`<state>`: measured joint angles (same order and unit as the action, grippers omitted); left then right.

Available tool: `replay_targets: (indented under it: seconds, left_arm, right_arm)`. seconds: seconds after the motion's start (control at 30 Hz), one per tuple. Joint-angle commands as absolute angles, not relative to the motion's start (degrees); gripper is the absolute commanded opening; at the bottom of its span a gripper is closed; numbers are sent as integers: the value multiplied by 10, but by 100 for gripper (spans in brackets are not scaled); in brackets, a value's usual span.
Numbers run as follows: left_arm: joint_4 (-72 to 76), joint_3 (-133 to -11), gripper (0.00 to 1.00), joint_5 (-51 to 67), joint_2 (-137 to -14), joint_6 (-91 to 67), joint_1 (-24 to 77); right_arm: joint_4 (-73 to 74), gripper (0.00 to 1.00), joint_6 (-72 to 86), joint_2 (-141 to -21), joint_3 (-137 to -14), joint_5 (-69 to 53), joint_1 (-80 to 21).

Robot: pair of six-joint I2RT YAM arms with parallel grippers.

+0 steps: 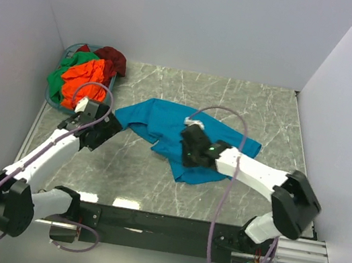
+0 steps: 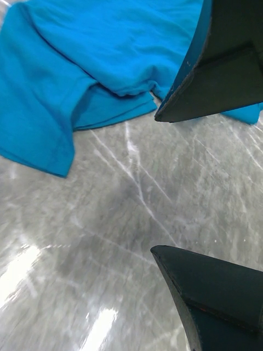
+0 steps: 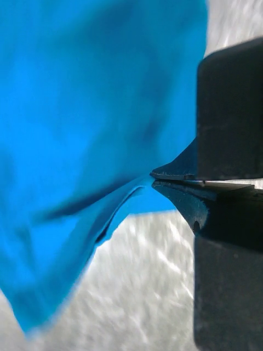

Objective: Fold and stack the t-shirts
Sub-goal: Flatten the tshirt out

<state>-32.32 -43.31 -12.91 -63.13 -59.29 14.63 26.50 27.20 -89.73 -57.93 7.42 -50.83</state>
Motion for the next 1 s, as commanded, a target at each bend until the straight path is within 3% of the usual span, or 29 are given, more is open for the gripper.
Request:
replay_targets:
  seconds: [0.0, 0.47, 0.8, 0.97]
  left_arm:
    - [-272, -424, 100, -86, -652, -584, 144]
    - [-223, -444, 85, -89, -797, -584, 138]
    - [-192, -489, 65, -80, -879, -589, 105]
    - [-183, -504, 63, -83, -908, -594, 89]
  right_arm:
    - [250, 0, 258, -840, -522, 68, -466]
    - [311, 0, 287, -704, -400, 91, -391]
    - [319, 0, 281, -692, -419, 91, -383]
    - [323, 0, 279, -691, -427, 93, -381]
